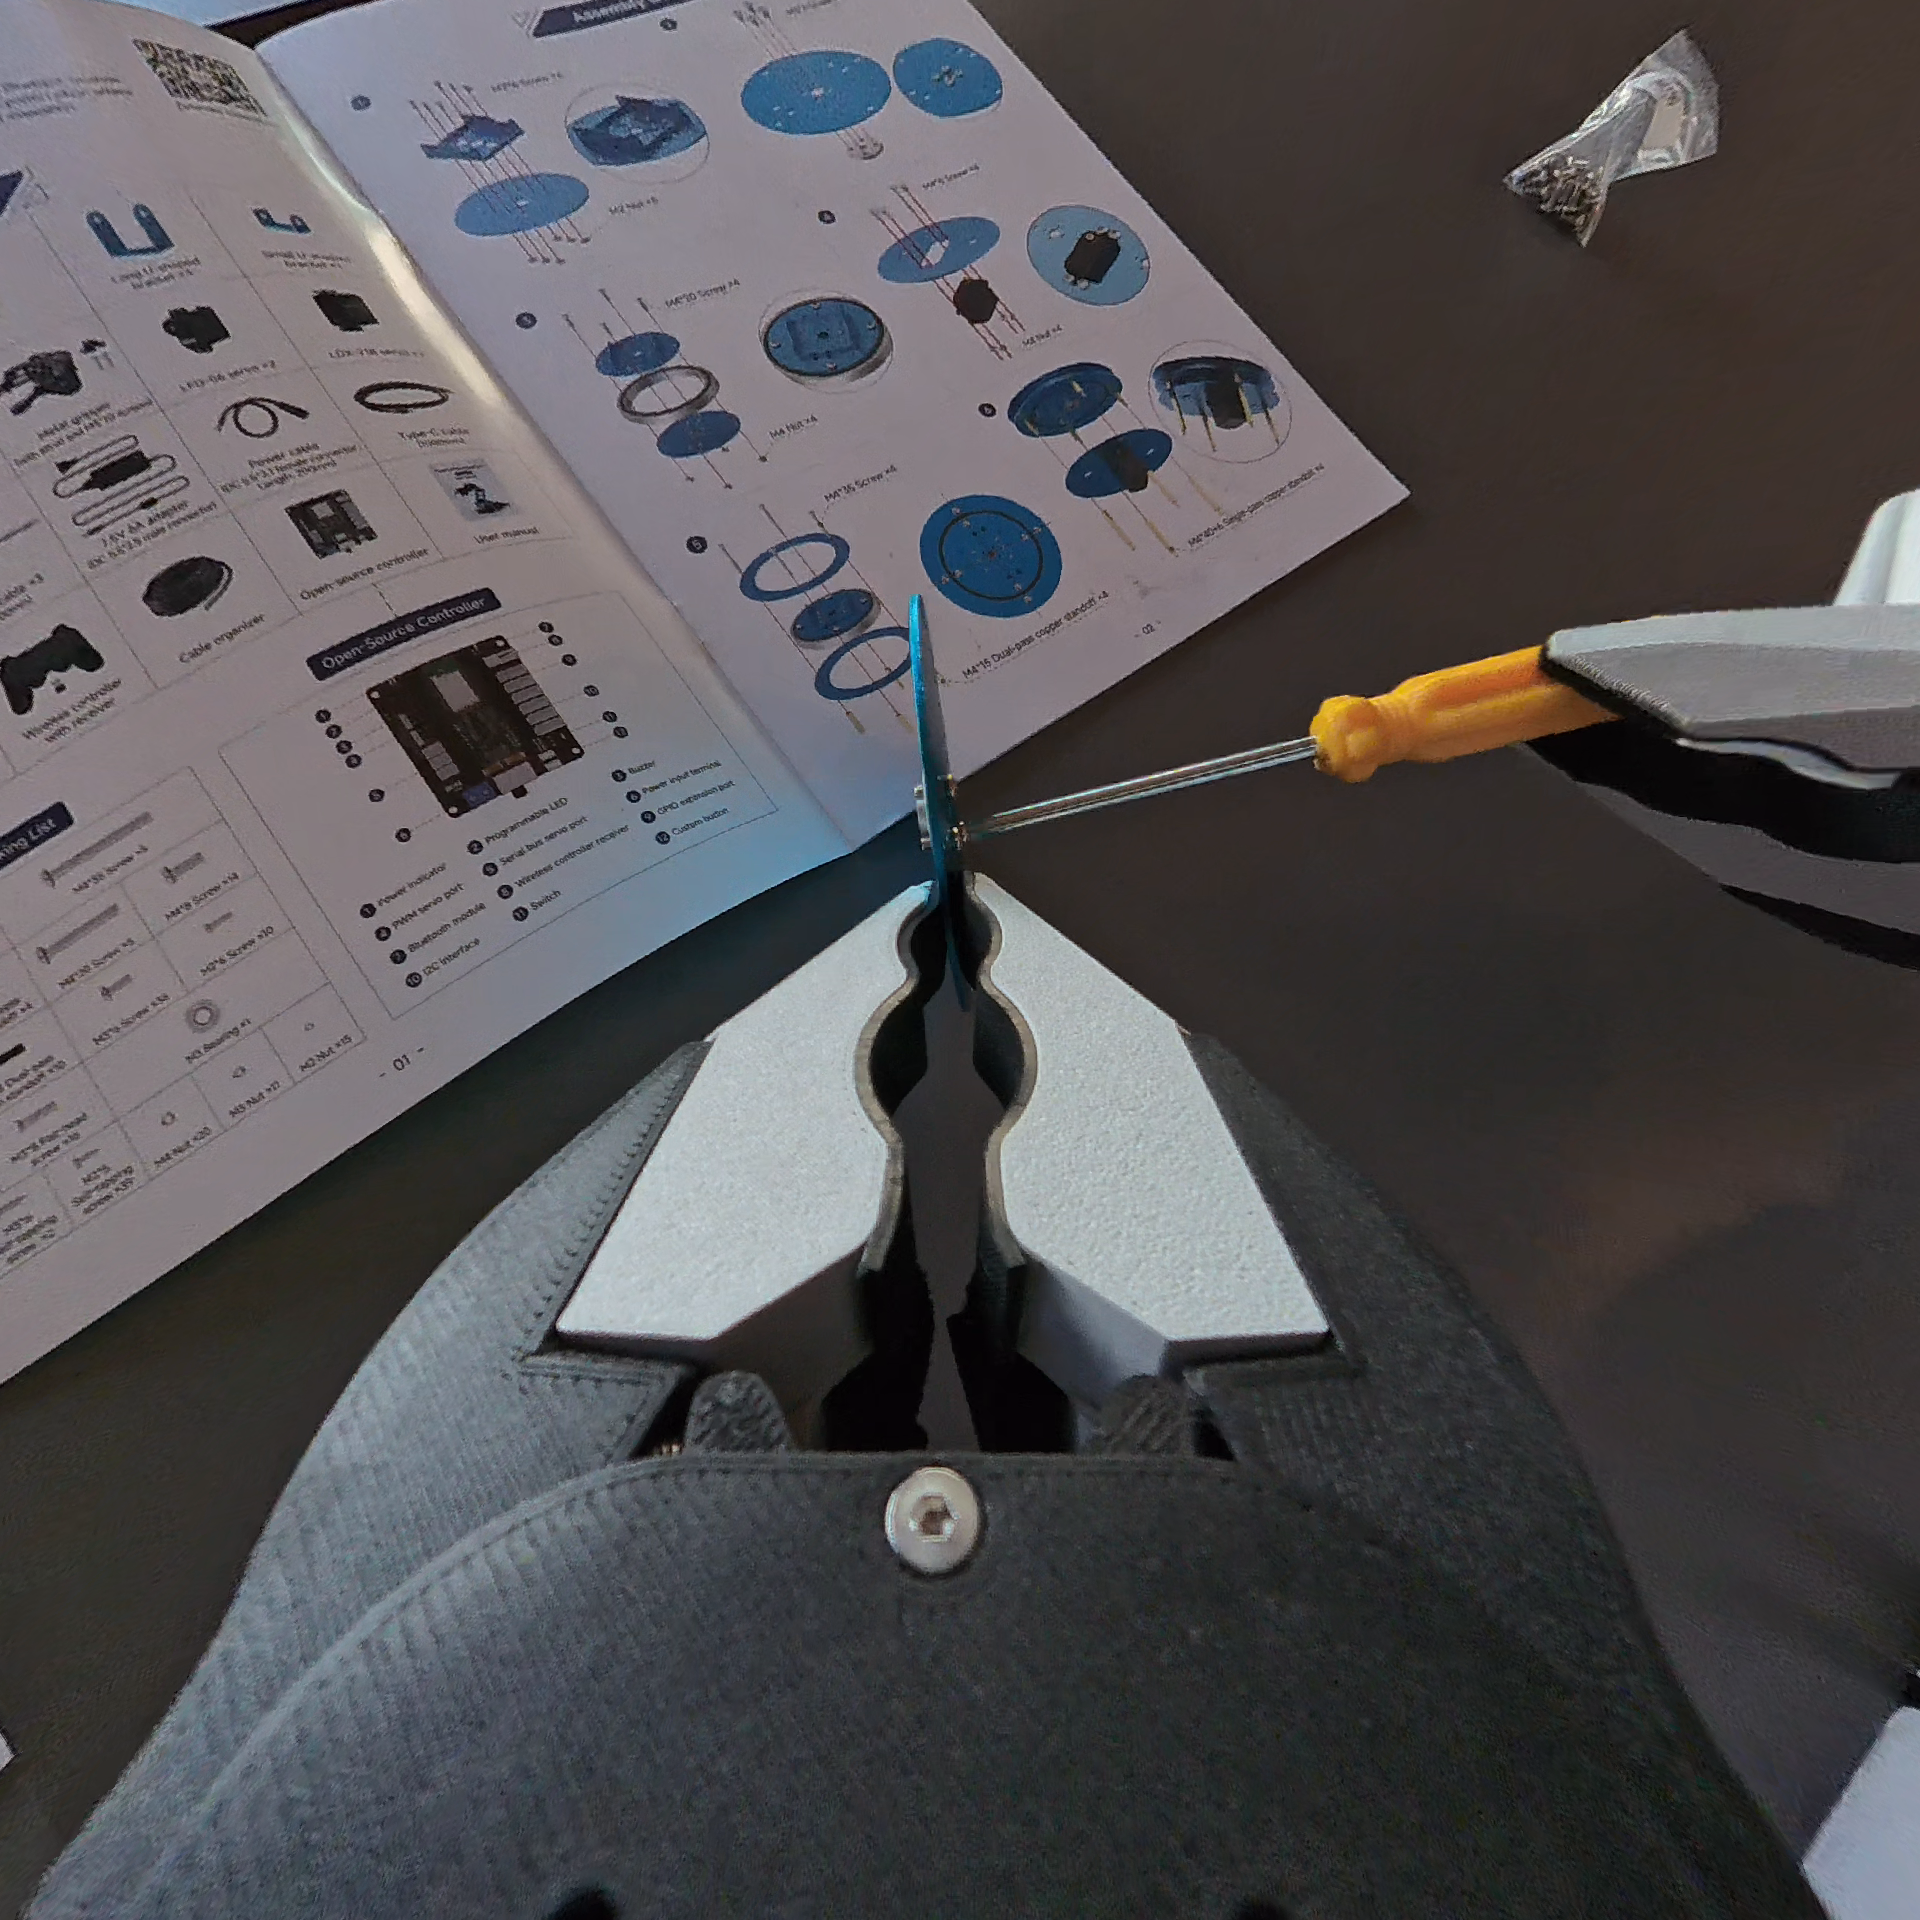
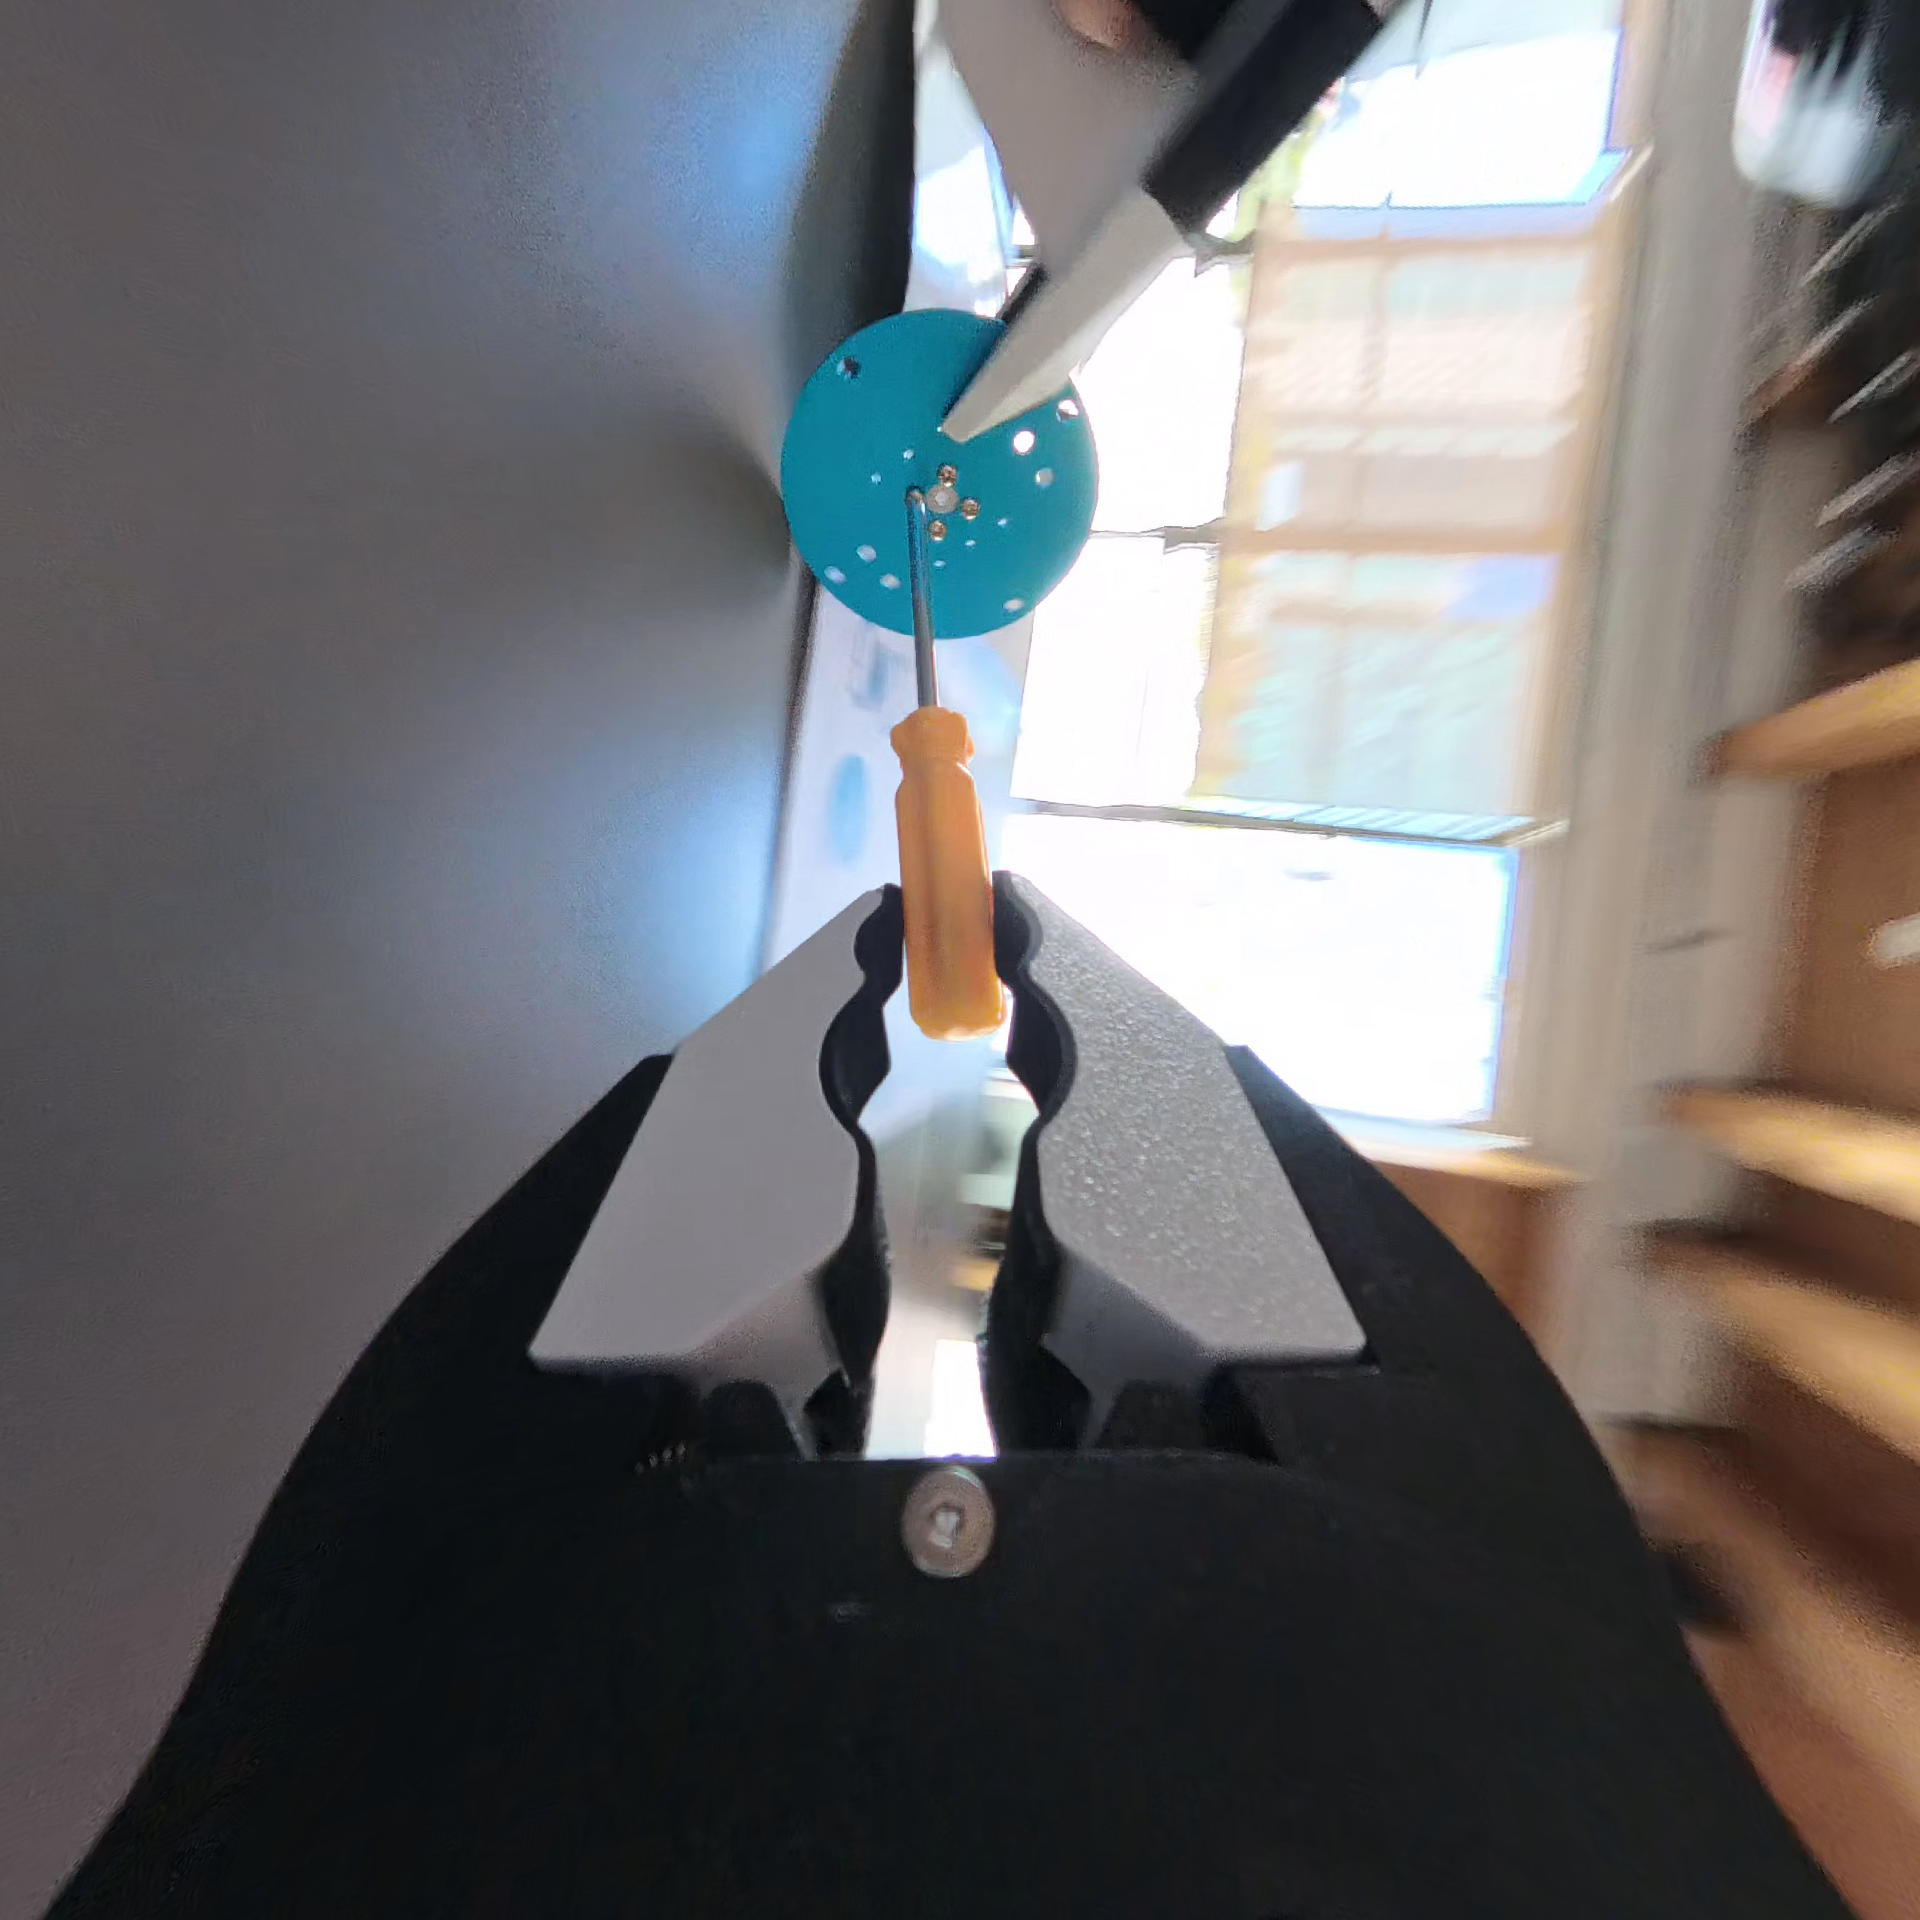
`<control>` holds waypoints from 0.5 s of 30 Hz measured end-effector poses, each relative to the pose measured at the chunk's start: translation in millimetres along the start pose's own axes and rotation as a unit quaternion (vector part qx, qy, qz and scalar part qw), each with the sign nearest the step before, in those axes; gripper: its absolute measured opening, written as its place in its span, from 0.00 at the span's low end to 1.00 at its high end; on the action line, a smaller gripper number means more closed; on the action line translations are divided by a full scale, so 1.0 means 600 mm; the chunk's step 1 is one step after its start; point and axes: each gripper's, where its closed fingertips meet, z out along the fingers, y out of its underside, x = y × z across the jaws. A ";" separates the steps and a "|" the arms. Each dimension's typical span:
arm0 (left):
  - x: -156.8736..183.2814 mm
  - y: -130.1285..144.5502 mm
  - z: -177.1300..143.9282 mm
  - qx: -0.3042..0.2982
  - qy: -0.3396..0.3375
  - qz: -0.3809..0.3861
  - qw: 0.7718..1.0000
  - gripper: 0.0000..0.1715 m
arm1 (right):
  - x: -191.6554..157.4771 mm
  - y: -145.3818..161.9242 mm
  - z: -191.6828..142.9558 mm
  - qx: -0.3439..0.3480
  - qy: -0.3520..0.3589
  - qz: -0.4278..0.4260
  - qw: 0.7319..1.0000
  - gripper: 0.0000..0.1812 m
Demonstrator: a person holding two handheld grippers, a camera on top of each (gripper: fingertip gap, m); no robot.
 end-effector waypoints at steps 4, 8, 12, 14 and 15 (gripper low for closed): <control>-0.007 -0.020 -0.008 0.037 -0.035 0.025 0.998 0.00 | -0.008 0.009 0.012 0.021 -0.087 0.245 0.965 0.09; -0.006 -0.060 -0.035 0.108 -0.076 0.072 0.989 0.00 | 0.002 0.007 0.014 0.073 -0.173 0.518 0.834 0.08; 0.009 -0.103 -0.075 0.194 -0.128 0.160 0.959 0.00 | 0.033 -0.009 -0.002 0.165 -0.270 0.746 0.587 0.08; 0.022 -0.123 -0.099 0.240 -0.155 0.210 0.935 0.00 | 0.053 -0.015 -0.014 0.218 -0.311 0.811 0.445 0.08; 0.030 -0.131 -0.112 0.263 -0.167 0.236 0.921 0.00 | 0.062 -0.018 -0.022 0.241 -0.335 0.831 0.373 0.09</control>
